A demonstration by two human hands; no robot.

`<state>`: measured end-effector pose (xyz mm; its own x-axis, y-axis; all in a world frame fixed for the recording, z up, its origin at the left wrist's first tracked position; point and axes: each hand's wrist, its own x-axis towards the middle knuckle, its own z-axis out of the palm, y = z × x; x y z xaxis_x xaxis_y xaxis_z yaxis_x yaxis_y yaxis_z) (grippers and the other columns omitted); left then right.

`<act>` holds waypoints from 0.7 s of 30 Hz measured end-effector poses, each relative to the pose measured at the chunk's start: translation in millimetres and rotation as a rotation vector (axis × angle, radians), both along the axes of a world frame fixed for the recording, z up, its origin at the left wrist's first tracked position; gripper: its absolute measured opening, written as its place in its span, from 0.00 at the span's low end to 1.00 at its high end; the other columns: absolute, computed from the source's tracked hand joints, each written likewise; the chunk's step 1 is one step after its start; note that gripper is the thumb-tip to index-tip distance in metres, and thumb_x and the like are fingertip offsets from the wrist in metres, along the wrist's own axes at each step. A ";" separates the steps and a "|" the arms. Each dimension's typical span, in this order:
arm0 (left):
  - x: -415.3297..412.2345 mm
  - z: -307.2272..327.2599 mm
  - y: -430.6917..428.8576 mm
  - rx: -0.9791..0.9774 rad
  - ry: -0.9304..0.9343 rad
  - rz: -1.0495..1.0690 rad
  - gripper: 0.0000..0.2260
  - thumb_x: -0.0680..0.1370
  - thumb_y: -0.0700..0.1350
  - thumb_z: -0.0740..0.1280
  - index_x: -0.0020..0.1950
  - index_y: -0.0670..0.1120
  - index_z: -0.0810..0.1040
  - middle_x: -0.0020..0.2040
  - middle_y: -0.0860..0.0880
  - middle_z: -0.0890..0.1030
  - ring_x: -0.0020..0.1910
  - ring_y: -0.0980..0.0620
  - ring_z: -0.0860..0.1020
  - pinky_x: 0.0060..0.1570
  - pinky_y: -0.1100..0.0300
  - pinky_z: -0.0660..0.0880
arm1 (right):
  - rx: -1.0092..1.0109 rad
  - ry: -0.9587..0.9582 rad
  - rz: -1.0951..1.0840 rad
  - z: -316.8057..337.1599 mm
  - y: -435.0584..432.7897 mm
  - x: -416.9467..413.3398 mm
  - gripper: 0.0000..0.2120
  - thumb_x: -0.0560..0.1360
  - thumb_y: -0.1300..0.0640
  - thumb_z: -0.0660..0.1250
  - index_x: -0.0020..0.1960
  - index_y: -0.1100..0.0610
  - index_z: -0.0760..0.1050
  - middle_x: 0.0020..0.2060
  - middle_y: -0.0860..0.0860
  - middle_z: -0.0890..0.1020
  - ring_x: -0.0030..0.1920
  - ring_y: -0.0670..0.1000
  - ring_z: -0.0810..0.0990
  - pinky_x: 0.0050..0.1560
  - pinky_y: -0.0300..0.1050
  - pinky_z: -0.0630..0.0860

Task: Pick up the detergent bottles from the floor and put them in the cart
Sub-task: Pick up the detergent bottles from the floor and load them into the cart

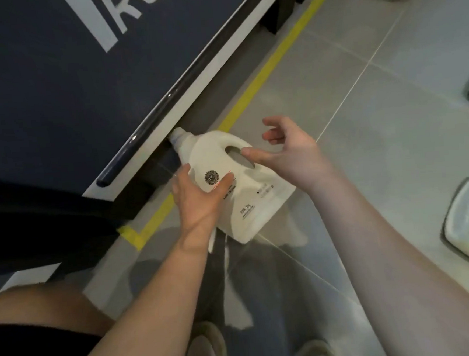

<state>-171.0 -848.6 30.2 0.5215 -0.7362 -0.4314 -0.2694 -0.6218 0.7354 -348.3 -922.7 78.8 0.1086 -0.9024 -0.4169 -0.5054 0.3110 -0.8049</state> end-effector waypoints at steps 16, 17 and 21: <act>7.7 -48.6 -2.3 0.143 0.011 -0.050 0.49 0.67 0.51 0.85 0.81 0.44 0.62 0.76 0.41 0.69 0.77 0.45 0.69 0.73 0.57 0.68 | 0.201 0.325 0.066 -88.9 43.1 1.7 0.43 0.71 0.40 0.79 0.79 0.50 0.65 0.75 0.51 0.69 0.76 0.57 0.71 0.74 0.53 0.70; 9.0 -47.7 -2.9 0.139 0.018 -0.083 0.52 0.63 0.54 0.85 0.80 0.45 0.64 0.75 0.41 0.71 0.76 0.44 0.71 0.75 0.52 0.70 | 0.221 0.335 0.031 -87.5 49.3 1.9 0.43 0.71 0.40 0.79 0.79 0.51 0.65 0.74 0.52 0.69 0.75 0.57 0.71 0.73 0.54 0.71; 20.9 -73.9 -9.6 0.155 0.024 -0.277 0.55 0.51 0.64 0.84 0.76 0.56 0.69 0.72 0.47 0.76 0.70 0.46 0.78 0.70 0.43 0.77 | 0.310 0.387 -0.084 -82.0 86.0 -0.3 0.44 0.69 0.36 0.78 0.76 0.54 0.66 0.70 0.54 0.72 0.73 0.58 0.71 0.71 0.55 0.71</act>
<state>-150.2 -858.2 -43.6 0.2985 -0.7735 -0.5591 -0.4279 -0.6322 0.6460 -348.6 -836.7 -3.2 -0.1748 -0.7290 -0.6618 -0.7118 0.5580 -0.4266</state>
